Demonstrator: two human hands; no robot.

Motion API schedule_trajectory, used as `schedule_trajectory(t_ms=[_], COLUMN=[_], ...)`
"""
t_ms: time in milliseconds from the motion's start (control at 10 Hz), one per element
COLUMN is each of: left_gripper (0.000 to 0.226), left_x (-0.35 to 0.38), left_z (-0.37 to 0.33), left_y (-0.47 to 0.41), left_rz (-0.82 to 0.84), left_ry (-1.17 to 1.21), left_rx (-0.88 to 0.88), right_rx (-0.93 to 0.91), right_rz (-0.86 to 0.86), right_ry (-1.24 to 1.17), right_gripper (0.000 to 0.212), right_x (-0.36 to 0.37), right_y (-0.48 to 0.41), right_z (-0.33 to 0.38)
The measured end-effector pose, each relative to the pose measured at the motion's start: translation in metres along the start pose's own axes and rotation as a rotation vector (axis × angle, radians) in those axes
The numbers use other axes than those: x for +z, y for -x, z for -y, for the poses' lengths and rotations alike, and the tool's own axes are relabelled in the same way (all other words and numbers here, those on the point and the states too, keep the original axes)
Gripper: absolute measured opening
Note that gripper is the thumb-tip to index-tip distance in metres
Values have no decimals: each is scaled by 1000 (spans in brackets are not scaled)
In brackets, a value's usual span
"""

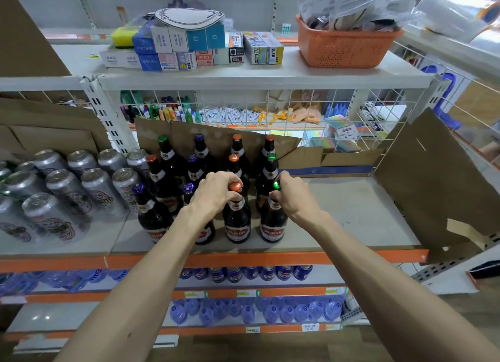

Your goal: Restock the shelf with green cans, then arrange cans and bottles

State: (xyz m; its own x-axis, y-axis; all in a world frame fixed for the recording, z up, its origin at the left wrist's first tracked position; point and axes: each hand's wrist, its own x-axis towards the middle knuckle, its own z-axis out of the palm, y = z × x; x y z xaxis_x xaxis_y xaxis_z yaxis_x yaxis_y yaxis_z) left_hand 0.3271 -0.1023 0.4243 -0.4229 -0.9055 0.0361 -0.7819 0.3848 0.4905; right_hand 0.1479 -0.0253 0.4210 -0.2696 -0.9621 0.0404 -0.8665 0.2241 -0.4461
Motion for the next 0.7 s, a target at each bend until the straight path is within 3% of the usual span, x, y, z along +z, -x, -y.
schedule_trajectory(t_ms=[400, 500, 600, 700], left_gripper=[31, 36, 55, 60], left_x=[2, 0, -5, -15], left_z=[0, 0, -4, -12], left_y=[3, 0, -2, -4], left_rz=[-14, 32, 131, 101], left_ry=[-1, -26, -33, 24], left_rx=[15, 14, 18, 38], right_rx=[12, 18, 36, 12], right_rz=[-8, -9, 18, -28], right_ry=[4, 5, -14, -66], right_gripper=[22, 21, 30, 35], right_x=[3, 4, -1, -9], right_y=[1, 2, 6, 8], right_z=[-1, 1, 5, 10])
